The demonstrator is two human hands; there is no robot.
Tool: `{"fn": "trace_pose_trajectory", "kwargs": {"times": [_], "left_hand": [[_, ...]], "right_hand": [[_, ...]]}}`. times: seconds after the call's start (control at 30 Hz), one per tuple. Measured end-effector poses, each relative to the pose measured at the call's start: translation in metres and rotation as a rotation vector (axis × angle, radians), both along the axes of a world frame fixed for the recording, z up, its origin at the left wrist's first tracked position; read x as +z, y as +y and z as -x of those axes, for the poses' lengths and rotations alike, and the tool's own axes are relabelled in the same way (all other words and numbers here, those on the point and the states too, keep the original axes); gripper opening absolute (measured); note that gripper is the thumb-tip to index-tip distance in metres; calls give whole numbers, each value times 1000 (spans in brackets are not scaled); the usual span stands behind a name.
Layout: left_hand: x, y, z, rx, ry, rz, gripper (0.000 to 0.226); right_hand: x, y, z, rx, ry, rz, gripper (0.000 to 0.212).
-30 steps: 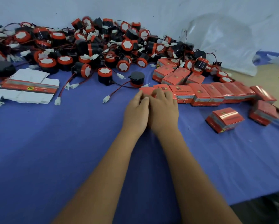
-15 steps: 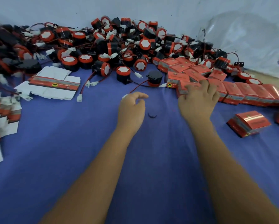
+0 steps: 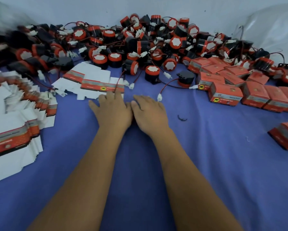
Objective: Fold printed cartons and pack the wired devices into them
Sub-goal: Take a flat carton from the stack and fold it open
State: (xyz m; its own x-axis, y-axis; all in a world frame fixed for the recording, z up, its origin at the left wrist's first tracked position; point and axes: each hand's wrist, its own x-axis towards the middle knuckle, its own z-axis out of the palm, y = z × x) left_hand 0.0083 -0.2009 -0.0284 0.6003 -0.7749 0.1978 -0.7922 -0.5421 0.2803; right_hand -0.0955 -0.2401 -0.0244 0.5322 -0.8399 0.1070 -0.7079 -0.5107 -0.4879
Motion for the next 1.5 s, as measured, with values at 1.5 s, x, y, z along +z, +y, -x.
{"fn": "trace_pose_trajectory", "kwargs": {"times": [1.5], "left_hand": [[14, 19, -7, -182, 943, 930, 35]], "right_hand": [[9, 8, 15, 13, -659, 235, 79]]}}
